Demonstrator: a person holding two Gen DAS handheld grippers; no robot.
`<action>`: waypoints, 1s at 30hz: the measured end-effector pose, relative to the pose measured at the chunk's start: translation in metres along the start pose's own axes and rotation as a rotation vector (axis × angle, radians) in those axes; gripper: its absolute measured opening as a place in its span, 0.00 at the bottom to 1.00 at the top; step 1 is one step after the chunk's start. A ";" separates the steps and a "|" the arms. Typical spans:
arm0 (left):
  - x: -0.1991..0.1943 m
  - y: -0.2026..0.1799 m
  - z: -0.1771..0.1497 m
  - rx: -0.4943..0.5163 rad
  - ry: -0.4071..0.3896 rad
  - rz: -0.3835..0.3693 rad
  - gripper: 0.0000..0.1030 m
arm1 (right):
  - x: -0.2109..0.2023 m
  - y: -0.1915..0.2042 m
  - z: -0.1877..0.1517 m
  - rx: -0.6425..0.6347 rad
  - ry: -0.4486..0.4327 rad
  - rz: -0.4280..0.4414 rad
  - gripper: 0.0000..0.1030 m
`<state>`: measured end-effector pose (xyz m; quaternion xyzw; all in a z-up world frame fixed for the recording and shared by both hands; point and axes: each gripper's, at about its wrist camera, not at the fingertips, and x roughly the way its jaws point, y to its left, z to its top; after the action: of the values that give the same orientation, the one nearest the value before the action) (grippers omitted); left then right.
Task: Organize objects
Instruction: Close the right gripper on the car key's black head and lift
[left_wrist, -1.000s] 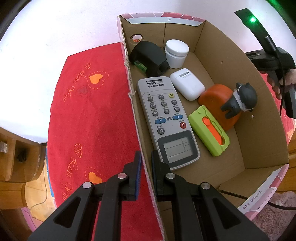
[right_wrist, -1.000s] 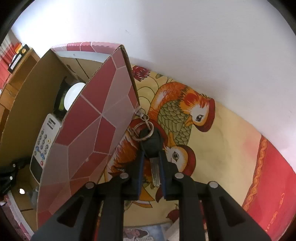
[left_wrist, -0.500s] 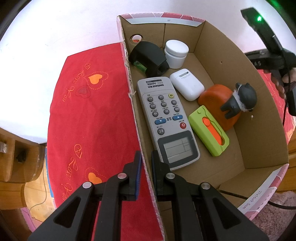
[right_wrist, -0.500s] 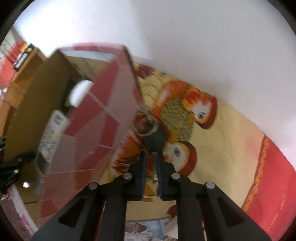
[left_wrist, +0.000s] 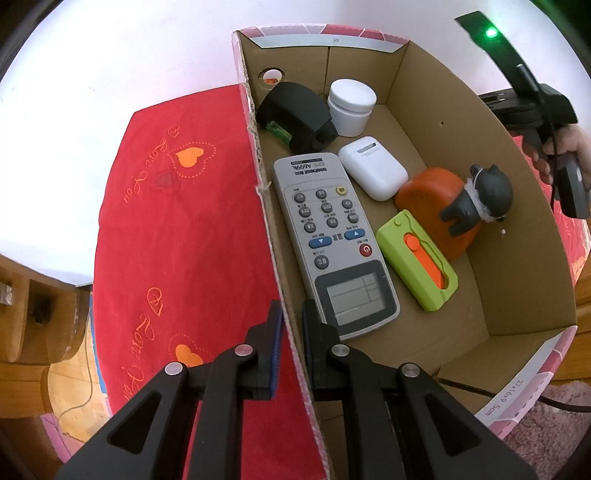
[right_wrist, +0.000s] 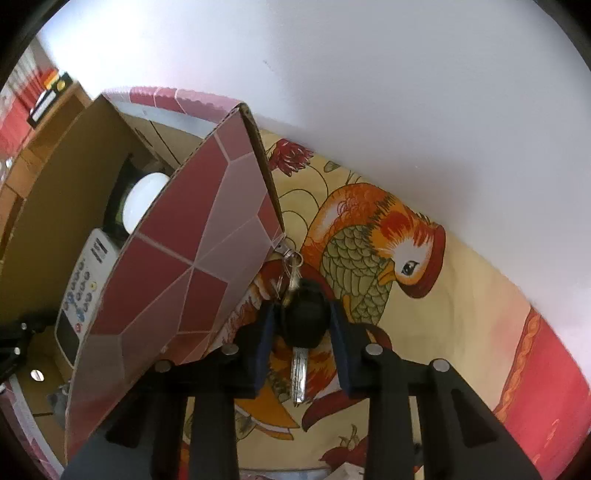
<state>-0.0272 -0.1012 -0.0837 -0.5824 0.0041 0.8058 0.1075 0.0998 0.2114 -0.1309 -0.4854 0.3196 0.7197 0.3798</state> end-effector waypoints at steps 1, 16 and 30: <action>0.000 0.000 0.000 0.000 0.000 0.000 0.10 | -0.004 -0.002 -0.004 0.012 -0.005 -0.006 0.25; 0.003 0.000 0.003 0.001 0.003 0.000 0.10 | -0.013 -0.016 -0.035 0.097 0.003 0.002 0.26; 0.005 -0.002 0.005 -0.002 0.002 -0.003 0.10 | -0.001 -0.027 -0.046 0.178 -0.003 0.019 0.26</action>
<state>-0.0328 -0.0982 -0.0867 -0.5833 0.0024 0.8050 0.1080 0.1438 0.1867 -0.1468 -0.4452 0.3865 0.6929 0.4151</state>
